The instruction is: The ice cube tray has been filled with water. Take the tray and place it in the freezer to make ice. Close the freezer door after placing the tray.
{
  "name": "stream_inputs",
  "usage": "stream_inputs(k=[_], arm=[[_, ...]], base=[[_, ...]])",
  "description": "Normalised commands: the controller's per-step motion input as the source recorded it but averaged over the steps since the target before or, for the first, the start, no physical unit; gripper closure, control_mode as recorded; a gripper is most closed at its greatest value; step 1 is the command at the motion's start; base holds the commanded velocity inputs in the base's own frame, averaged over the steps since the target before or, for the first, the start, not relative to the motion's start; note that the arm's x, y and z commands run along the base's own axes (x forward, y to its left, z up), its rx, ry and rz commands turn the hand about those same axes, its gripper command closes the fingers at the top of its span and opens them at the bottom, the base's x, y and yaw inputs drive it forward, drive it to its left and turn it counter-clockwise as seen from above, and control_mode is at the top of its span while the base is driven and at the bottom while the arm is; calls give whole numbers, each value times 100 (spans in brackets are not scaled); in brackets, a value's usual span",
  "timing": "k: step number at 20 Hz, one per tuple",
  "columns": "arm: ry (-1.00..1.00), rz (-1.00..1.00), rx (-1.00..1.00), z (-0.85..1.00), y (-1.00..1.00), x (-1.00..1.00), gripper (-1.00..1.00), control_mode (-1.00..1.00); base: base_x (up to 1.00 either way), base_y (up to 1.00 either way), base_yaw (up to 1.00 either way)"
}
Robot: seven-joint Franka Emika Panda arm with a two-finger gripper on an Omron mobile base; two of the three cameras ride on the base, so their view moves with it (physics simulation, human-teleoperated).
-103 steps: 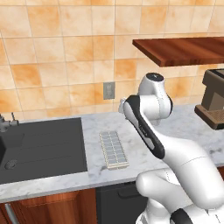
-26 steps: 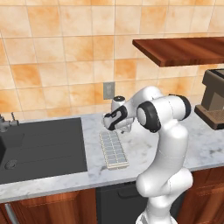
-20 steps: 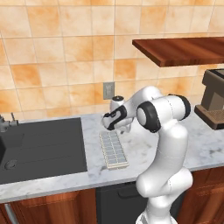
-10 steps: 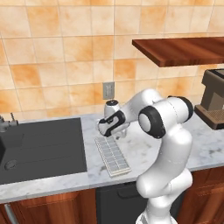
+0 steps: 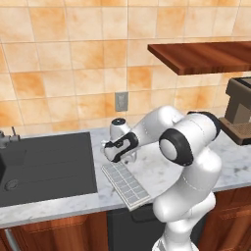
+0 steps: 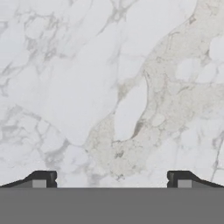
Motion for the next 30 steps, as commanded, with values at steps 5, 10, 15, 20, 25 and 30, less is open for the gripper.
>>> stream_inputs(k=[5,10,15,20,25,30], arm=[[0,0,0,-29,42,-77,-100,-100],[0,0,1,-7,29,-65,-100,-100],[-1,0,3,23,-15,-3,-100,-100],[-10,0,3,66,-53,10,-100,-100],[-21,5,0,91,-27,-35,-100,-100],[-27,16,0,91,-17,-84,-100,-100]], base=[[0,0,0],[0,0,0],[0,0,0],[0,0,0],[0,0,0],[0,0,0]])
